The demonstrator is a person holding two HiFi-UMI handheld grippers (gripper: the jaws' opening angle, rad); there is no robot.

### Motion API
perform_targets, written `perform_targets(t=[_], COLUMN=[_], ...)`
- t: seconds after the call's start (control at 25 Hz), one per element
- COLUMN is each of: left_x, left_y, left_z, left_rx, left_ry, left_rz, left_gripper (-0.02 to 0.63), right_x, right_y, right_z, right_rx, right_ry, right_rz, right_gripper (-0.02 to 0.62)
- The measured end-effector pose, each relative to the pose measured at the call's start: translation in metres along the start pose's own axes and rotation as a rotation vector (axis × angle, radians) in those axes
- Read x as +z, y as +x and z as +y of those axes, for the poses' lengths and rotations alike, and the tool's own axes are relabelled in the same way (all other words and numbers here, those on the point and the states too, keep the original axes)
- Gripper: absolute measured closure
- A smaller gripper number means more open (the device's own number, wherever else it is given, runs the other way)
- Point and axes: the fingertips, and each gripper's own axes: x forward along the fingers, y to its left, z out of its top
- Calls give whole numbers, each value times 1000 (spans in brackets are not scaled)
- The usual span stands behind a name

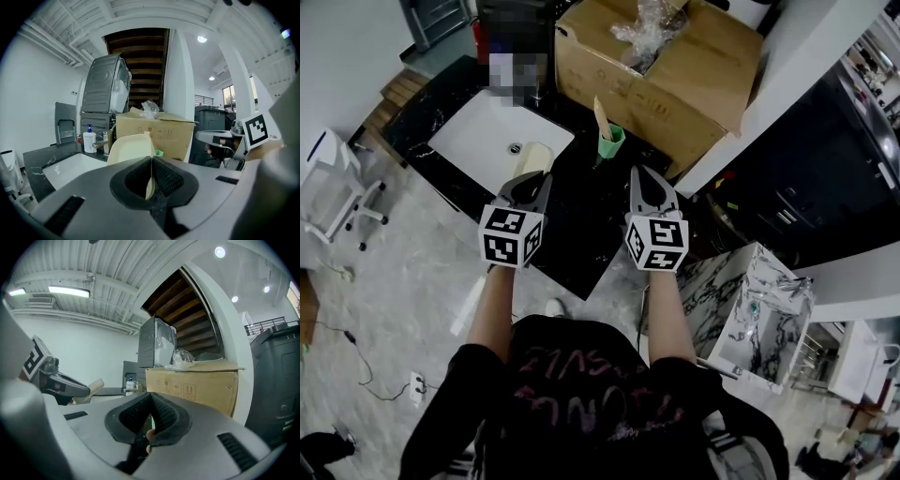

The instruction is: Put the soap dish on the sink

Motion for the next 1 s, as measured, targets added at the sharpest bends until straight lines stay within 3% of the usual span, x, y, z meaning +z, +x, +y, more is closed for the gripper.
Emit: perform_targets(t=[0.44,0.88,1.0], left_x=[-56,-133,-142], left_y=[37,57,59], left_z=[-2,-22,-25], left_rx=[-52,-85,-89], left_ry=[-24,1,1], left_rz=[152,394,413], left_gripper=[581,580,580], right_x=[-4,-23,-27], right_y=[13,12,11], right_z=[-5,-18,-21], right_rx=[-18,-29,-31], right_ry=[2,7,0], right_rz=[11,44,54], right_gripper=[581,581,581])
